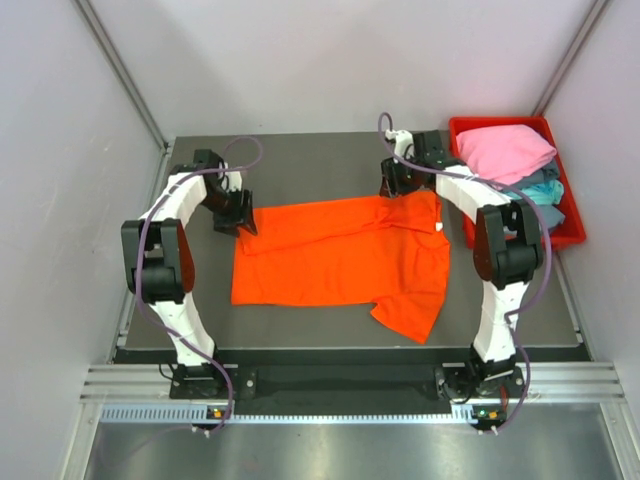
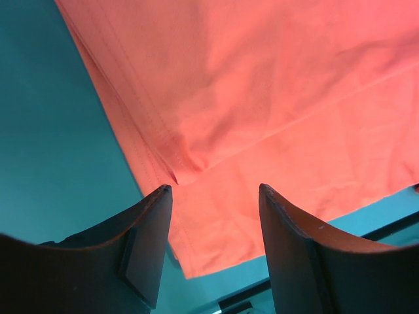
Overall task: Fold and stack the t-shirts
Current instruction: Fold the tshirt
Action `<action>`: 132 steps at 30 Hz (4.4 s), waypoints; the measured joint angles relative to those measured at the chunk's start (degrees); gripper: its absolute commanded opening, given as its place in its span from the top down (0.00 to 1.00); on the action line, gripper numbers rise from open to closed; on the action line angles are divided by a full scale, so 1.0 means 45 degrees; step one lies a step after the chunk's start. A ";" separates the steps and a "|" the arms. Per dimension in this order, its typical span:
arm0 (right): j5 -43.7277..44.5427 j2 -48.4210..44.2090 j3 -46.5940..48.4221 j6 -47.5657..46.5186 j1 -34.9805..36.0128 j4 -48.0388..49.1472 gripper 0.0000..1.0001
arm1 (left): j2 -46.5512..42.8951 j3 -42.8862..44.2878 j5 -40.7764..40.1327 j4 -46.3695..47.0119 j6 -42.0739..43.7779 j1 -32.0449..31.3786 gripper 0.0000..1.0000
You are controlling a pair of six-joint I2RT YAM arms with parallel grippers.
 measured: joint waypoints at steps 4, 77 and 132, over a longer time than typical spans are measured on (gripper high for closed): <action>-0.0015 0.0452 0.0617 0.0107 0.0005 0.0049 0.52 | 0.0000 -0.0005 -0.0175 -0.0194 0.0010 0.0000 0.41; 0.0355 -0.5251 -0.4998 0.0155 0.3075 -0.1331 0.51 | 0.1515 0.0612 -0.0393 -0.0175 0.0287 0.0743 0.61; 0.1365 0.0141 -0.0976 -0.1540 0.0141 -0.0923 0.67 | 0.0607 0.0568 -0.0753 -0.0335 0.0238 0.0743 0.31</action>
